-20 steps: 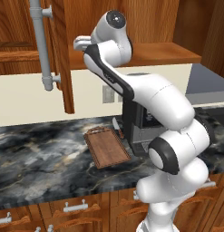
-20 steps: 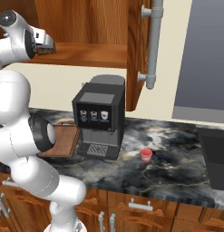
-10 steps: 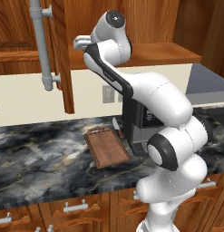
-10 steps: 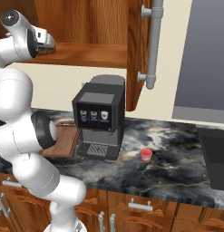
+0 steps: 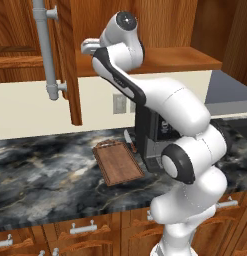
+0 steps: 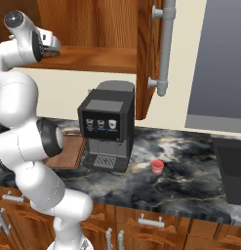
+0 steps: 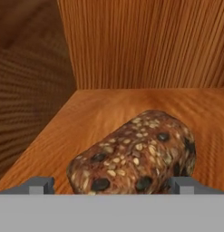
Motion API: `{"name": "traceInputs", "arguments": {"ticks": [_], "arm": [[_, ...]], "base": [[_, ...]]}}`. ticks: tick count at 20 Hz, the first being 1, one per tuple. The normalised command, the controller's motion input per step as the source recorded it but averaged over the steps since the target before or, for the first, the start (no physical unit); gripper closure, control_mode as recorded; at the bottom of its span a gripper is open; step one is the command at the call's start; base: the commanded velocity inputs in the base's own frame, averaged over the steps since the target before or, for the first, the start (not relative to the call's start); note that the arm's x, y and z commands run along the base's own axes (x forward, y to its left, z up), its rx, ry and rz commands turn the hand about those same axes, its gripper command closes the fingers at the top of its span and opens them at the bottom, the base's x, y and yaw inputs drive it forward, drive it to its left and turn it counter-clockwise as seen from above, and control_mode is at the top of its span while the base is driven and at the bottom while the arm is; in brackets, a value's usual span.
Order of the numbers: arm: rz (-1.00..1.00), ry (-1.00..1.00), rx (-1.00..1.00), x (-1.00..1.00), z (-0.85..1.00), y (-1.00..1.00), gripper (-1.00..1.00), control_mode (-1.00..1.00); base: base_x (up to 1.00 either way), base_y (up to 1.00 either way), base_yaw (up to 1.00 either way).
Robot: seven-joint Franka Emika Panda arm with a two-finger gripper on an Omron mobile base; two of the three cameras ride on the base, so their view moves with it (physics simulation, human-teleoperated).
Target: Pick the bread, place it on the cutting board, pick the jam, place it on the counter, and close the cabinet.
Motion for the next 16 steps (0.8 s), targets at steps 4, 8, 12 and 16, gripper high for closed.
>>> {"name": "traceInputs", "arguments": {"ticks": [4,8,12,16], "arm": [[0.00,0.00,0.00,0.11,-0.08,0.00,-1.00,-1.00],[0.00,0.00,0.00,0.04,-0.06,0.00,-1.00,-1.00],[0.00,0.00,0.00,0.05,-0.07,0.00,1.00,-1.00],[0.00,0.00,0.00,0.02,-0.09,0.01,1.00,-1.00]], "base": [[0.00,0.00,0.00],[0.00,0.00,0.00],[0.00,0.00,0.00],[0.00,0.00,0.00]]}}
